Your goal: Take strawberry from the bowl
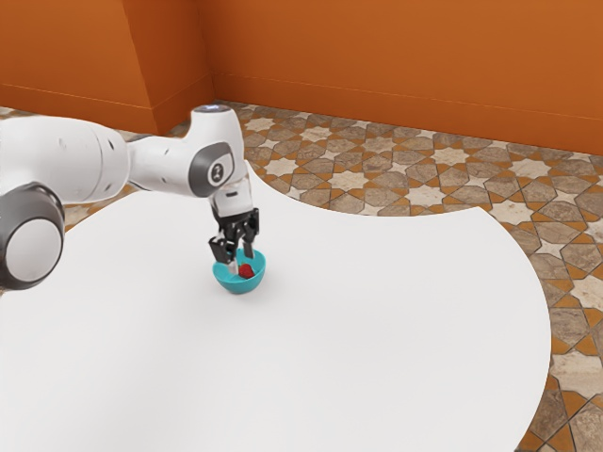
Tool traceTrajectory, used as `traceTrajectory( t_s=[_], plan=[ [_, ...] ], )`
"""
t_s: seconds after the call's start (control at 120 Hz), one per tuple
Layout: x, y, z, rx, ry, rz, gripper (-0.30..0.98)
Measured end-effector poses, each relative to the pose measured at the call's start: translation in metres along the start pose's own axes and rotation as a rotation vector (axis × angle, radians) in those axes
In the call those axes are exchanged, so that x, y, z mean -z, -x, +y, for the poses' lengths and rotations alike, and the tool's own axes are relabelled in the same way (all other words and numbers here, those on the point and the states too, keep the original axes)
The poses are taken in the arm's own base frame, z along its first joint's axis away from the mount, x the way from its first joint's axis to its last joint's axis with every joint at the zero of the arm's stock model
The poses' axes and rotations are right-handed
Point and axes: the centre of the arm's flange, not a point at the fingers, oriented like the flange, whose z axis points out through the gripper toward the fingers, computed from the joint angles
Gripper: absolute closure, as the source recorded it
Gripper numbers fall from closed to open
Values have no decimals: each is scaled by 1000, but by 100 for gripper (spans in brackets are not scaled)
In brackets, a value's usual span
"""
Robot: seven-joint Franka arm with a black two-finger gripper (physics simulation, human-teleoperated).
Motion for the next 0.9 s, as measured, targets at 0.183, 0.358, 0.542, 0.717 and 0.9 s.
traceTrajectory(
  t_s=[0.183, 0.358, 0.542, 0.717, 0.9],
  plan=[
    [-8, 10, -6, 13, -2, -2, 32],
    [-11, 12, -10, -13, -15, -7, 28],
    [-14, 13, -12, -62, -36, -12, 26],
    [-18, 13, -15, -104, -53, -16, 26],
    [-20, 13, -16, -135, -67, -17, 25]
  ],
)
